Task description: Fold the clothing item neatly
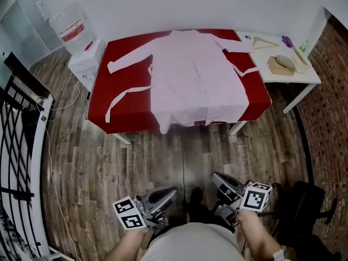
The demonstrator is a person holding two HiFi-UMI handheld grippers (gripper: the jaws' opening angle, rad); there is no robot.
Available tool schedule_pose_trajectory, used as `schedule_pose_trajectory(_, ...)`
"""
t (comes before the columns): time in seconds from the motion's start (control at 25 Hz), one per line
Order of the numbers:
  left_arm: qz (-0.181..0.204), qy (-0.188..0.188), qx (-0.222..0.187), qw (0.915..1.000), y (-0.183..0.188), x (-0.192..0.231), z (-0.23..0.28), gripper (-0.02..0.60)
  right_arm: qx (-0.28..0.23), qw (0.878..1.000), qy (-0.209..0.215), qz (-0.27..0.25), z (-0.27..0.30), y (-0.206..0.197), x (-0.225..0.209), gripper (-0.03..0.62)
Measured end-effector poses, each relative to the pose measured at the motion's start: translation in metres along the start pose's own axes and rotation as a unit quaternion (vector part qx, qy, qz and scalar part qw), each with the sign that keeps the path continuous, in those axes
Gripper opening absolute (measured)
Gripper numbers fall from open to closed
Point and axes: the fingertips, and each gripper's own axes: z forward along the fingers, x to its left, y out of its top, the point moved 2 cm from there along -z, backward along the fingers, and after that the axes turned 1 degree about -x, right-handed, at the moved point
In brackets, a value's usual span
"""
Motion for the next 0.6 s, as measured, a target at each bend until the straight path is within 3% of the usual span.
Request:
schedule_pose_trajectory(0.32, 0.010, 0.017, 0.004, 0.9998, 0.028, 0.025, 0.058, 0.003, -0.008, 1.000, 0.007, 0.006, 0.007, 0.064, -0.029, 0.014)
schedule_pose_trajectory(0.6, 0.025, 0.025, -0.006, 0.9994, 0.052, 0.036, 0.085, 0.003, -0.011, 1.000, 0.013, 0.008, 0.013, 0.091, -0.042, 0.014)
